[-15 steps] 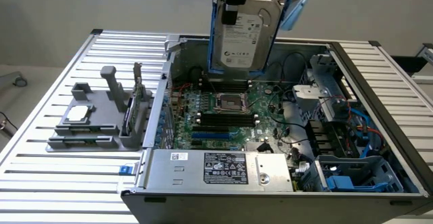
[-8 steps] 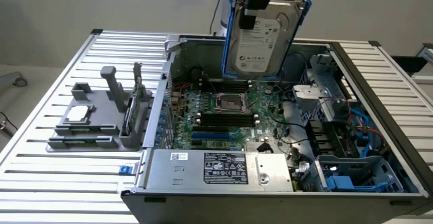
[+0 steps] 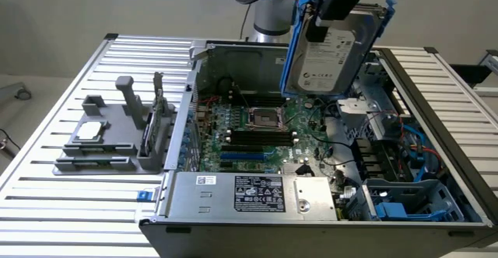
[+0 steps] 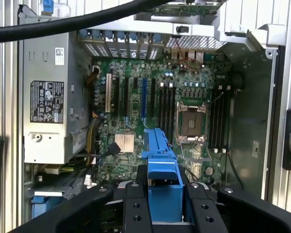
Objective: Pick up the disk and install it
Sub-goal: 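Pick up the disk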
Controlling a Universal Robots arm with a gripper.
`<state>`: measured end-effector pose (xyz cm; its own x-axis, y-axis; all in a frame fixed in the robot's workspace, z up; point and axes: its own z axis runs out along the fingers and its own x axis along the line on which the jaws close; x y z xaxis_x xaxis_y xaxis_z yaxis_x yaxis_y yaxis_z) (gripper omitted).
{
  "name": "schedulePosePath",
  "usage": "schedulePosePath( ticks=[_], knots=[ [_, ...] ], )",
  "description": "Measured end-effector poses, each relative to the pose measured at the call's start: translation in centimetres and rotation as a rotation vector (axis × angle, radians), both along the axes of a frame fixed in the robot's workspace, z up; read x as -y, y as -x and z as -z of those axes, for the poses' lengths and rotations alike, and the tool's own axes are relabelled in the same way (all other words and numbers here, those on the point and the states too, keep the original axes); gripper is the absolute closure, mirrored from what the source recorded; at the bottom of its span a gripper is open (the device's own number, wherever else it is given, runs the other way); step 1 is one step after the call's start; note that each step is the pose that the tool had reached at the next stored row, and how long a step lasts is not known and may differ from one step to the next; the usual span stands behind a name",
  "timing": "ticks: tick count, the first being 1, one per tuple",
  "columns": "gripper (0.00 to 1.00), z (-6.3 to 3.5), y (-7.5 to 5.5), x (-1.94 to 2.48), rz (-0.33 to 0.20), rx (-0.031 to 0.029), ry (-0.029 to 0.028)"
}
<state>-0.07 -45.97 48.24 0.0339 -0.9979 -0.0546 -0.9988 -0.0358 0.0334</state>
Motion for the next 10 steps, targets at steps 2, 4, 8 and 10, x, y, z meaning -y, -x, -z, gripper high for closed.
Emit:
schedulePosePath(
  ticks=[2, 4, 8, 10],
  knots=[
    [0.67, 0.0, -0.9, 0.4, 0.0, 0.0, 0.0],
    [0.67, 0.01, -1.8, 0.81, 0.0, 0.0, 0.0],
    [0.67, 0.0, -3.0, 1.75, 0.0, 0.0, 0.0001],
    [0.67, 0.0, -3.4, 2.2, 0.0, 0.0, 0.0001]
  ],
)
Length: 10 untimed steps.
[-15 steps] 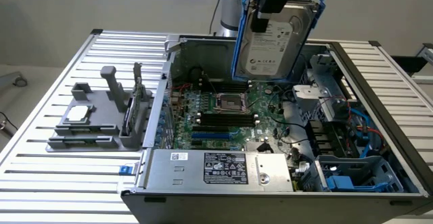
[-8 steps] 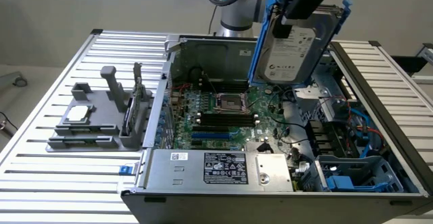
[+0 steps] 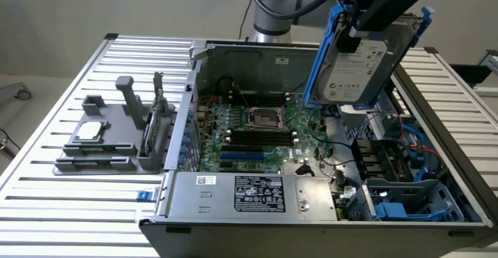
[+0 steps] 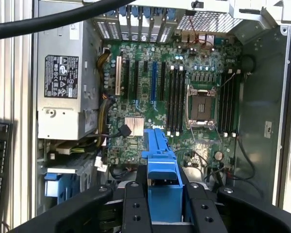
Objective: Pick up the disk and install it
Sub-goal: 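Pick up the disk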
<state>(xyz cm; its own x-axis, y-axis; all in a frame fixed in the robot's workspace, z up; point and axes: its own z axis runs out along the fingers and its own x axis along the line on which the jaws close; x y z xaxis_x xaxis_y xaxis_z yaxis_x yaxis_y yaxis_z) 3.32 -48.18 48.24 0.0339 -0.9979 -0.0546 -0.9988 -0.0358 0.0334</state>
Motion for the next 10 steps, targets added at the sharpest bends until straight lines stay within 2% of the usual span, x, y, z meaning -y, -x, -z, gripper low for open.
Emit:
schedulePosePath(
  ticks=[10],
  knots=[
    [0.67, 0.0, -0.9, 2.48, 0.0, 0.0, -0.0001]
  ],
)
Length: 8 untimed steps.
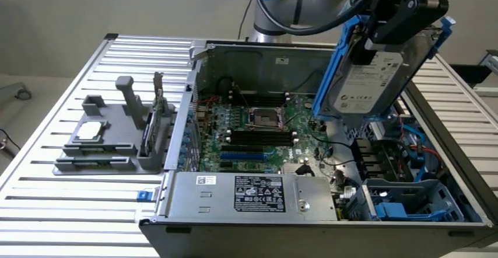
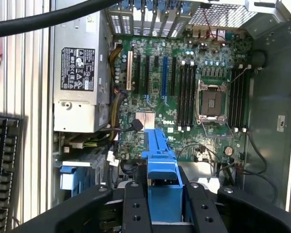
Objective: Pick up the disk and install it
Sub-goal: 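Pick up the disk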
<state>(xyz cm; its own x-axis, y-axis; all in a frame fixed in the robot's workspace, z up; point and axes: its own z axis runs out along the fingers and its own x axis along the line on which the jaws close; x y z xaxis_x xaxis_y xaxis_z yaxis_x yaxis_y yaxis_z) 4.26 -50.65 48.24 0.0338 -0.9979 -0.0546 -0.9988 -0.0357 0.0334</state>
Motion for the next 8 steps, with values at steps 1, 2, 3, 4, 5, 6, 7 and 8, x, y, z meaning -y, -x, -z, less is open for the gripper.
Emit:
schedulePosePath(
  ticks=[1, 2, 3, 4, 5, 6, 7, 8],
  knots=[
    [0.67, 0.0, 0.0, 0.23, 0.0, 0.0, 0.0],
    [0.67, 0.0, 0.0, 0.47, 0.0, 0.0, 0.0],
    [0.67, 0.0, -0.1, 0.69, 0.0, 0.0, 0.0],
    [0.67, 0.0, -0.1, 0.92, 0.001, 0.0, 0.0001],
    [0.67, 0.0, -0.1, 1.14, 0.001, 0.0, 0.0],
    [0.67, -0.01, -0.1, 1.35, 0.002, 0.0, 0.0],
    [0.67, -0.01, -0.1, 1.56, 0.002, 0.0001, -0.0001],
    [0.67, -0.03, -0.1, 1.74, 0.003, 0.0, 0.0]
  ],
)
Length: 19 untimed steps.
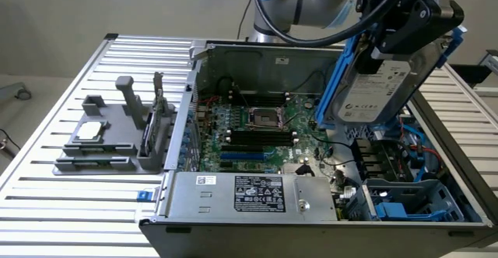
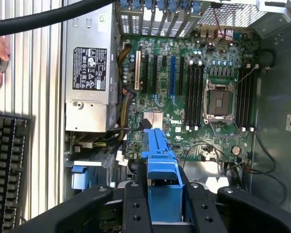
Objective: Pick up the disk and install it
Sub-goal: 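Pick up the disk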
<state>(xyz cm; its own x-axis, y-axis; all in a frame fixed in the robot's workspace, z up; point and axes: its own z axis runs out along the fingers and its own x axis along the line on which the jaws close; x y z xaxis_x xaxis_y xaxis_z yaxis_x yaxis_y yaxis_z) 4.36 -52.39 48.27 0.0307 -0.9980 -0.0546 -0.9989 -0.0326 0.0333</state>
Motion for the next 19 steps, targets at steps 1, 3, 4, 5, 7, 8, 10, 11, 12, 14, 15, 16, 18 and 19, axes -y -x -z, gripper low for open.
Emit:
schedulePosePath(
  ticks=[1, 3, 4, 5, 7, 8, 10, 11, 12, 14, 15, 16, 18, 19],
  knots=[
    [0.67, -0.02, 0.0, 0.18, 0.001, 0.0, -0.0001],
    [0.67, -0.11, 0.0, 0.51, 0.003, 0.0, 0.0],
    [0.67, -0.15, 0.0, 0.67, 0.005, 0.0, 0.0],
    [0.67, -0.21, -0.1, 0.83, 0.006, 0.0, 0.0],
    [0.67, -0.36, -0.1, 1.13, 0.011, 0.0, -0.0001],
    [0.67, -0.44, -0.1, 1.26, 0.013, 0.0, 0.0],
    [0.67, -0.62, -0.1, 1.52, 0.019, -0.0001, -0.0001],
    [0.67, -0.7, -0.1, 1.66, 0.021, -0.0001, 0.0],
    [0.67, -0.77, -0.1, 1.79, 0.023, -0.0001, 0.0],
    [0.67, -0.9, -0.1, 2.05, 0.028, -0.0001, 0.0],
    [0.67, -0.93, -0.1, 2.18, 0.03, -0.0001, 0.0001],
    [0.67, -0.93, -0.1, 2.31, 0.031, -0.0001, -0.0001],
    [0.67, -0.93, -0.2, 2.57, 0.034, -0.0001, -0.0006],
    [0.67, -0.93, -0.2, 2.7, 0.035, -0.0001, -0.0013]
  ],
)
